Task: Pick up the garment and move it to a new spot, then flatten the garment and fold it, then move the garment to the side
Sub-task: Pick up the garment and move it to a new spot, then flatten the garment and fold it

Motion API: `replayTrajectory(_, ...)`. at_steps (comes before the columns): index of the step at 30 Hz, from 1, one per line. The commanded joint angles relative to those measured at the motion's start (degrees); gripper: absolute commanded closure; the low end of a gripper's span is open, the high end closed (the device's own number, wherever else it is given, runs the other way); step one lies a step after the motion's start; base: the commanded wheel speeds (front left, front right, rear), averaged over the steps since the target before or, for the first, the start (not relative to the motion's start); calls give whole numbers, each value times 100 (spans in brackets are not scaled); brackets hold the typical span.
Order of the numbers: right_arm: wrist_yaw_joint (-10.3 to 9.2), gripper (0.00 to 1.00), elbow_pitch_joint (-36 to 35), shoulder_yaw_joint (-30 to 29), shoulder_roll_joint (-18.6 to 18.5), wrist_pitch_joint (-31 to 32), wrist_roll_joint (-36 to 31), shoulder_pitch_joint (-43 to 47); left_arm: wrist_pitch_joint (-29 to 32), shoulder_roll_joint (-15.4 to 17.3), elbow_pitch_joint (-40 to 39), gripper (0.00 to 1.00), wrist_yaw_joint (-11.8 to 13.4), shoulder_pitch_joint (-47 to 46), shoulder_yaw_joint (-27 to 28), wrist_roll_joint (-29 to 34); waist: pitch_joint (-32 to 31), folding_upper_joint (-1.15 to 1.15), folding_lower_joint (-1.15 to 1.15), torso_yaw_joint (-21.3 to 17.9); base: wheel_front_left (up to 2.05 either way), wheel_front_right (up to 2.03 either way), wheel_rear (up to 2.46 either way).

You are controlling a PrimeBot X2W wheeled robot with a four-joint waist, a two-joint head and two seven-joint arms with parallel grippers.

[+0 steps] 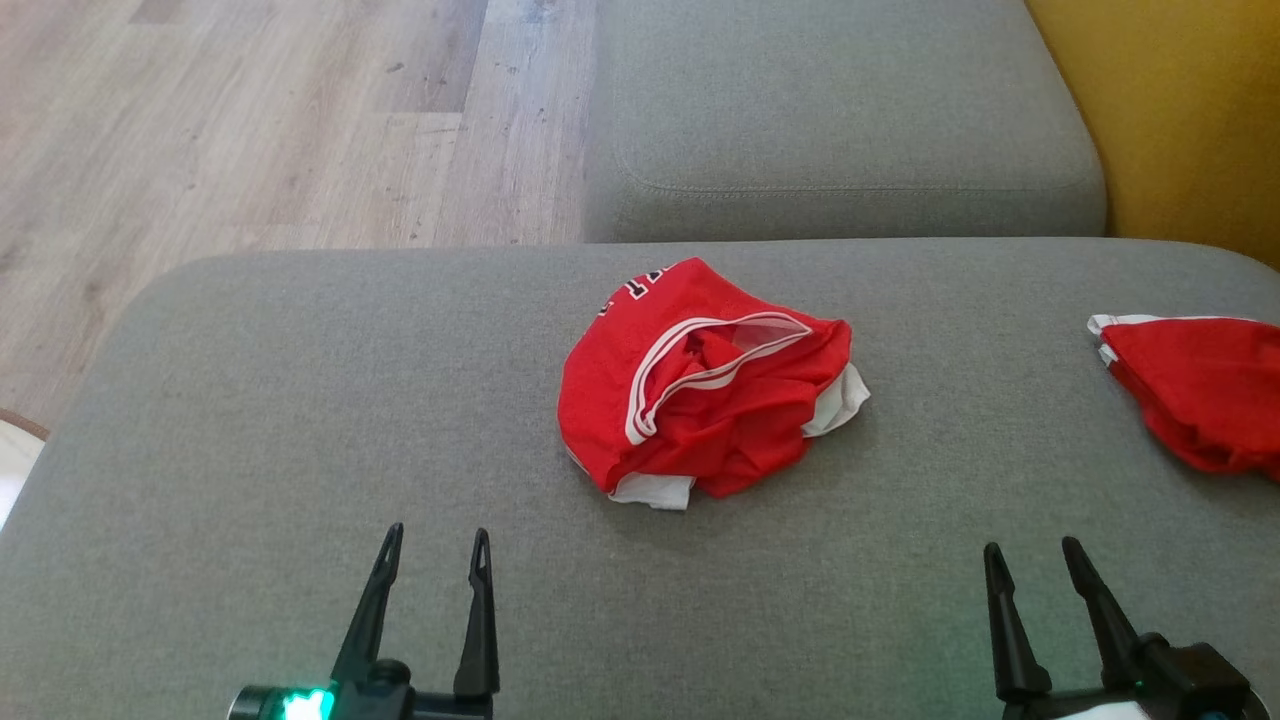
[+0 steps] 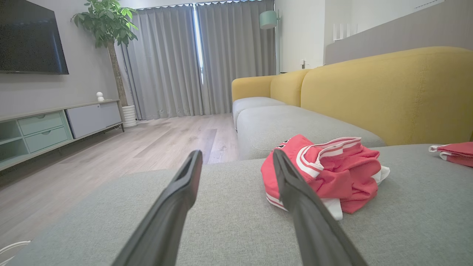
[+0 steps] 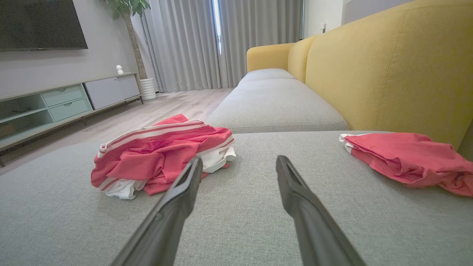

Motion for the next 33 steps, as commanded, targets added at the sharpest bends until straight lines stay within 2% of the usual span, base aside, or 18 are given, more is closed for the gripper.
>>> replayTrajectory(1, 37, 0, -153, 117, -39, -61, 24, -207, -46, -69, -204, 0, -20, -183, 226, 73, -6, 0, 0, -8, 0, 0, 0)
replayTrajectory(15, 37, 0, -233, 140, -29, -61, 17, -264, -46, -116, -24, 0, -133, -214, 229, 58, 84, 0, 0, -90, 0, 0, 0)
replayTrajectory(20, 37, 0, -308, 215, -107, -61, 23, -359, -46, -140, 495, 0, -307, -580, 107, 35, 342, 0, 0, -186, 0, 0, 0)
replayTrajectory(23, 37, 0, -377, 299, -185, -61, 21, -460, -46, -163, 1019, 0, -563, -1109, -218, 56, 611, 0, 0, -309, 0, 0, 0)
replayTrajectory(27, 37, 0, -412, 363, -261, -61, 24, -532, -46, -175, 1466, 0, -708, -1574, -521, 98, 823, 0, 0, -395, 0, 0, 0)
replayTrajectory(30, 37, 0, -444, 439, -335, -61, 29, -683, -46, -181, 1913, 0, -708, -2082, -746, 65, 1063, 0, 0, -498, 0, 0, 0)
replayTrajectory(33, 37, 0, -462, 532, -401, -61, 48, -850, -46, -183, 2377, 0, -564, -2558, -905, -51, 1269, 0, 0, -623, 0, 0, 0)
